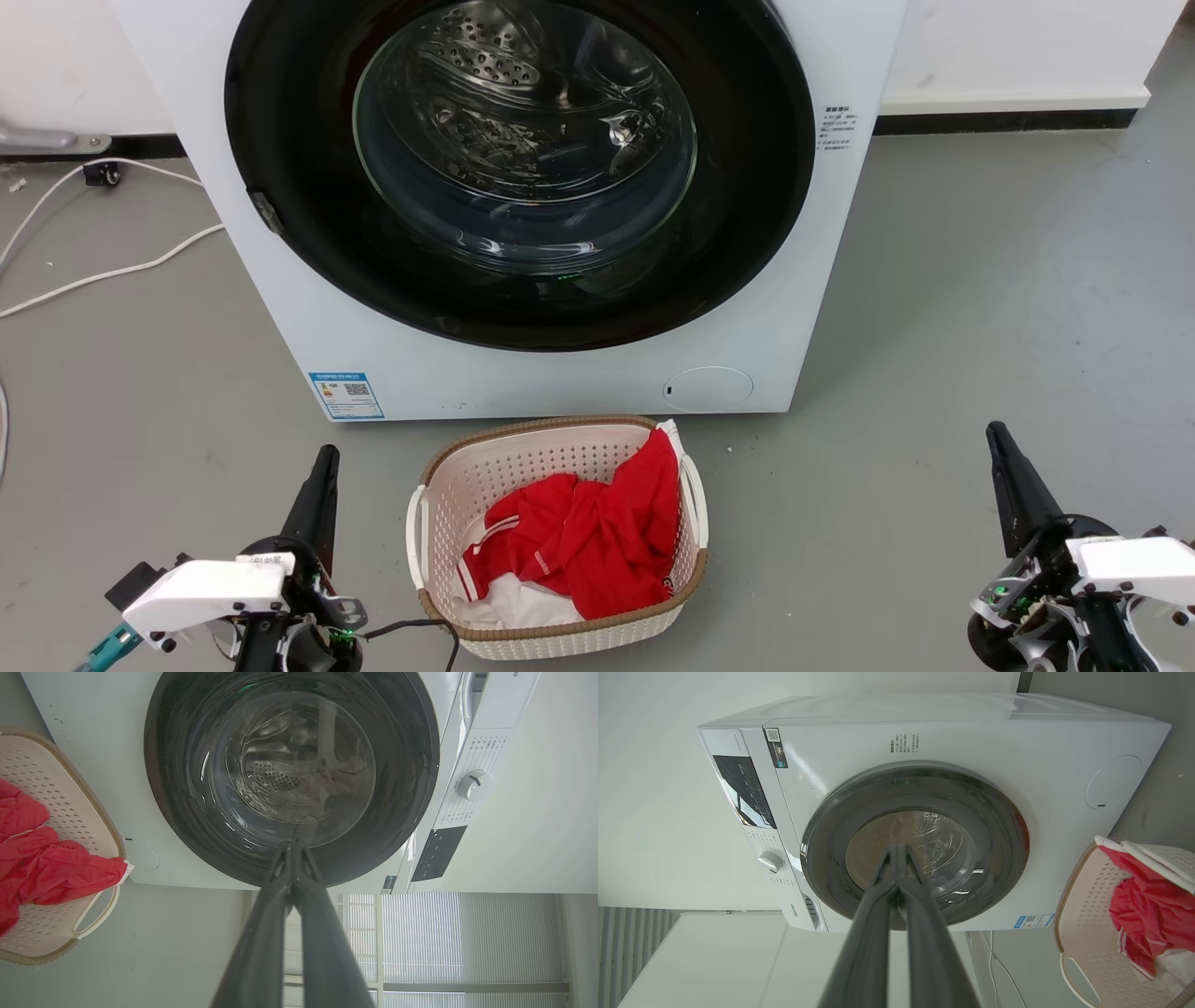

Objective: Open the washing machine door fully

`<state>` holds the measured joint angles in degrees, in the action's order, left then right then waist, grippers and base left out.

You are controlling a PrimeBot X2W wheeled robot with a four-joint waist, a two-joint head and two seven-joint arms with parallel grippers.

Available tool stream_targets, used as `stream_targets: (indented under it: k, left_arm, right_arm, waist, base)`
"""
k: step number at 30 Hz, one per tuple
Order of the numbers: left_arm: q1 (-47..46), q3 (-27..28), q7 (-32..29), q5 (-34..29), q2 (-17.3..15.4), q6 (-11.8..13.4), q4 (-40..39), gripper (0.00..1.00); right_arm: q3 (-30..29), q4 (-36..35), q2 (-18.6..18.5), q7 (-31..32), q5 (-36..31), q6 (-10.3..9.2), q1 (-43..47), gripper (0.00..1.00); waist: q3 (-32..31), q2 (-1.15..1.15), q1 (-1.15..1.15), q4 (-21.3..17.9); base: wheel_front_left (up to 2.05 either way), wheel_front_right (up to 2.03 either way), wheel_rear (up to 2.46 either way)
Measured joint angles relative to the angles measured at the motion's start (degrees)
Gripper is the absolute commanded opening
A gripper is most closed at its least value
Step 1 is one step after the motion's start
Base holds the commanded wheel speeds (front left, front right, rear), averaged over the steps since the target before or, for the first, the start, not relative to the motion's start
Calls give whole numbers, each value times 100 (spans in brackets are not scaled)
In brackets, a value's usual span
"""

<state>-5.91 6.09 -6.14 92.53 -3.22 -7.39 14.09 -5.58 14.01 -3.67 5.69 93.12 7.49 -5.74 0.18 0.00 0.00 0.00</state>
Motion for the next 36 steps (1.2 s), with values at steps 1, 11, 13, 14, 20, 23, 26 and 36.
stream_targets:
  k: [1,11,13,14,20,23,26,36]
  left_arm:
    - [0,1,0,0,0,0,0,0]
    - [-1,7,-1,-1,3,0,0,0]
    - [-1,7,-1,-1,4,0,0,0]
    - [-1,8,-1,-1,4,0,0,0]
    - [-1,10,-18,-1,7,0,0,0]
    - [-1,11,-19,-2,9,0,0,0]
    - [8,9,-19,-1,12,0,19,100]
    - [157,-199,181,-65,45,8,138,100]
  right_arm:
    - [-1,0,0,1,0,0,0,0]
    - [-13,1,8,21,-18,0,-2,0]
    - [-15,1,9,22,-18,0,-2,0]
    - [-16,1,9,22,-19,0,-2,0]
    - [-23,1,13,23,-26,0,-5,0]
    - [-27,1,14,24,-29,0,-7,0]
    - [-31,15,18,35,-33,0,3,100]
    - [78,32,37,-165,-145,-1,221,100]
  waist:
    - [0,0,0,0]
    - [0,0,0,0]
    - [0,0,0,0]
    - [0,0,0,0]
    - [0,0,0,0]
    - [0,0,0,0]
    - [0,0,0,0]
    - [2,0,0,-2]
  base:
    - [0,0,0]
    - [0,0,0]
    - [0,0,0]
    - [0,0,0]
    - [0,0,0]
    - [0,0,0]
    - [0,0,0]
    - [0,0,0]
